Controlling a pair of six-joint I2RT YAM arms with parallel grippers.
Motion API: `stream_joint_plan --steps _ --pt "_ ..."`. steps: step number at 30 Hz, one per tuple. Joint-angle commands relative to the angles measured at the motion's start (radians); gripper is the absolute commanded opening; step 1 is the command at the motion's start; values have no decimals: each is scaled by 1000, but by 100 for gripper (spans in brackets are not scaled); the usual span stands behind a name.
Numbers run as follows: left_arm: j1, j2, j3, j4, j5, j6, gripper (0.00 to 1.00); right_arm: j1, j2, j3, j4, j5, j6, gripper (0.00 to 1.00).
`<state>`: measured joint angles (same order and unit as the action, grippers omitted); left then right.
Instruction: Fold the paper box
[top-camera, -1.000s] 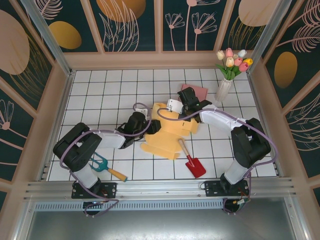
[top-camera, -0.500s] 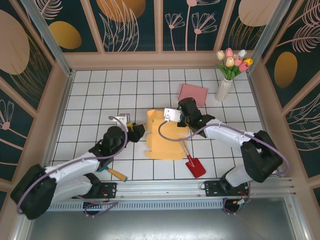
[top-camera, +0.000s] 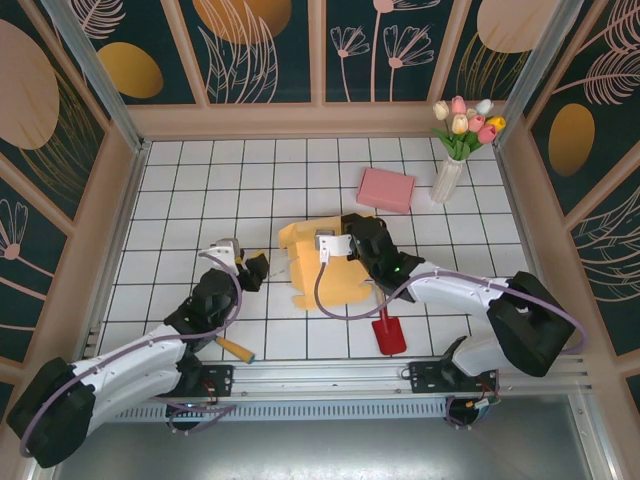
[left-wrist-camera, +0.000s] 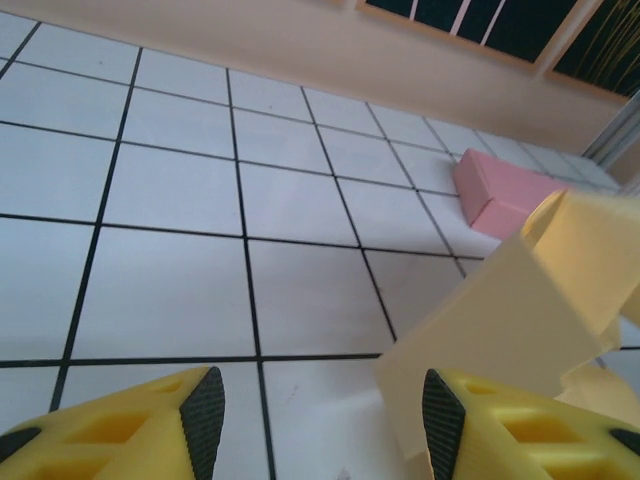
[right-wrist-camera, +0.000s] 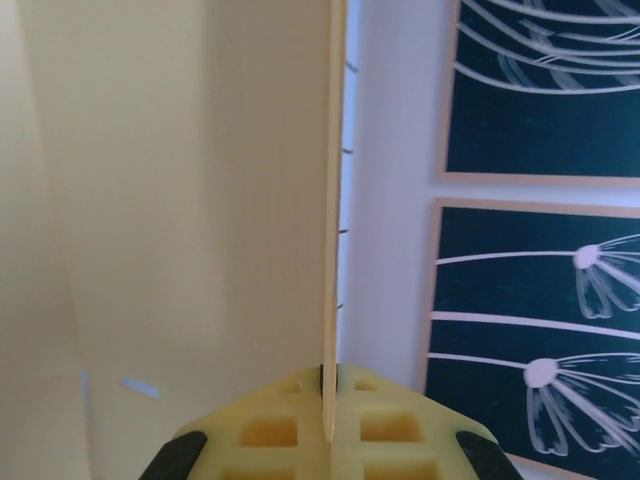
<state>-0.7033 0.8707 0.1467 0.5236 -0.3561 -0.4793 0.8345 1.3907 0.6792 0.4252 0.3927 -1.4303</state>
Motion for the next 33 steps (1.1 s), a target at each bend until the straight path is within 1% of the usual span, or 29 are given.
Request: stream_joint_plan --steps 1,3,6,11,14,17,21,26,33 --pt "-2 37 -37 99 -24 47 57 27 17 -29 133 24 -44 0" --pt "-2 55 -40 109 -35 47 57 34 41 -25 138 14 -41 0" --pt "-2 63 -30 78 -90 34 56 37 87 -19 144 3 -35 0" --pt "-2 26 -62 64 -163 6 54 35 164 -19 170 9 -42 0" --pt "-1 21 -71 78 -147 7 54 35 196 -25 197 5 -50 0" --pt "-2 53 -75 109 -117 9 54 37 211 -35 221 4 -61 0" --pt "-2 132 -83 181 -94 20 54 40 227 -69 278 12 -95 0" --pt "-3 243 -54 236 -88 51 54 41 261 -100 359 34 -142 0" --pt "-2 359 -17 309 -57 99 56 41 284 -110 400 28 -144 0"
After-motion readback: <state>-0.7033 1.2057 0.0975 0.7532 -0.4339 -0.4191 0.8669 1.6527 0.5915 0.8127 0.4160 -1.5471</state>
